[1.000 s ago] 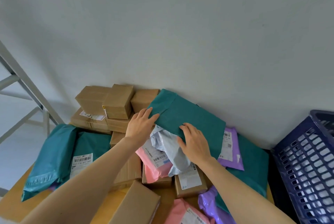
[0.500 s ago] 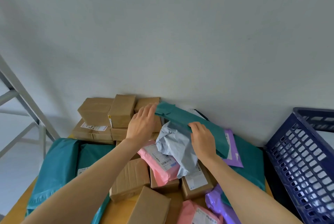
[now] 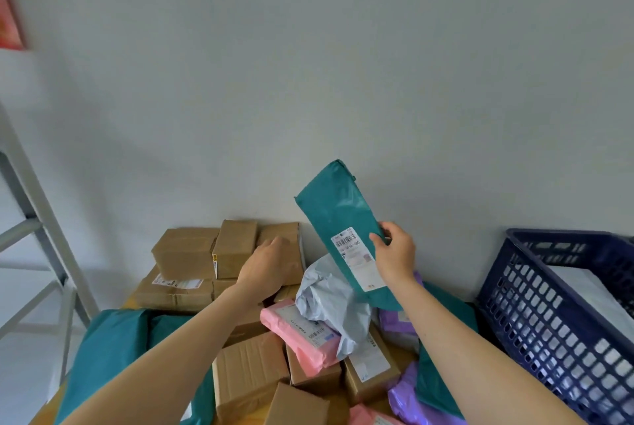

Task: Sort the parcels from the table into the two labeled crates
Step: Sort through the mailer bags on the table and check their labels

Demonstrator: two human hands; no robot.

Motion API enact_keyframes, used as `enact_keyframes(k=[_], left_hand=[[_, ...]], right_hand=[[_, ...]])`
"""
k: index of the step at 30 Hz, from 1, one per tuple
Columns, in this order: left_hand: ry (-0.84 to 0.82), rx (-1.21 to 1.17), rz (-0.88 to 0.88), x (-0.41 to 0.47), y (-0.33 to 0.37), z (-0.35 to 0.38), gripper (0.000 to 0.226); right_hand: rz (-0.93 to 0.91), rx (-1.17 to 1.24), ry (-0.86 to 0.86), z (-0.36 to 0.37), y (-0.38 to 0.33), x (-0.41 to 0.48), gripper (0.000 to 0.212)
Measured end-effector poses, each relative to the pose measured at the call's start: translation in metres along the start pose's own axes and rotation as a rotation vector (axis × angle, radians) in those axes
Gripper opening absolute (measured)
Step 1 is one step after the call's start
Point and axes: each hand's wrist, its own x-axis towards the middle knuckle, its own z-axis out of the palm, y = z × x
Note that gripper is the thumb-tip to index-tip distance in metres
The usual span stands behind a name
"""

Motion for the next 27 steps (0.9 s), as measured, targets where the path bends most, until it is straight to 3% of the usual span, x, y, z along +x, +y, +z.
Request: enact_keyframes(k=[9,12,19,27], left_hand=[[-0.031,-0.535,-0.113,-0.032,-0.003,-0.017,0.06],[-0.057,-0.729,-0.153,-0.047,-0.002,-0.03,0.058],[-0.083,-0.911,-0.175,-0.084,-0.016,-0.068,0.052],[-0.135,-0.966,-0.13,-0.117,-0.041,-0.085,0.045]], right_hand=[[0.313,0.51,-0.001,-0.019,-0.036,-0.041,0.011],[0.313,0.525,-0.059,-0.02,-0.051,-0.061,0.013],[0.263,0.61,-0.161,-0.025,-0.077,-0.112,0.025],[0.227,0.482,-0.248,-0.036,-0.086,-0.157,0.039]])
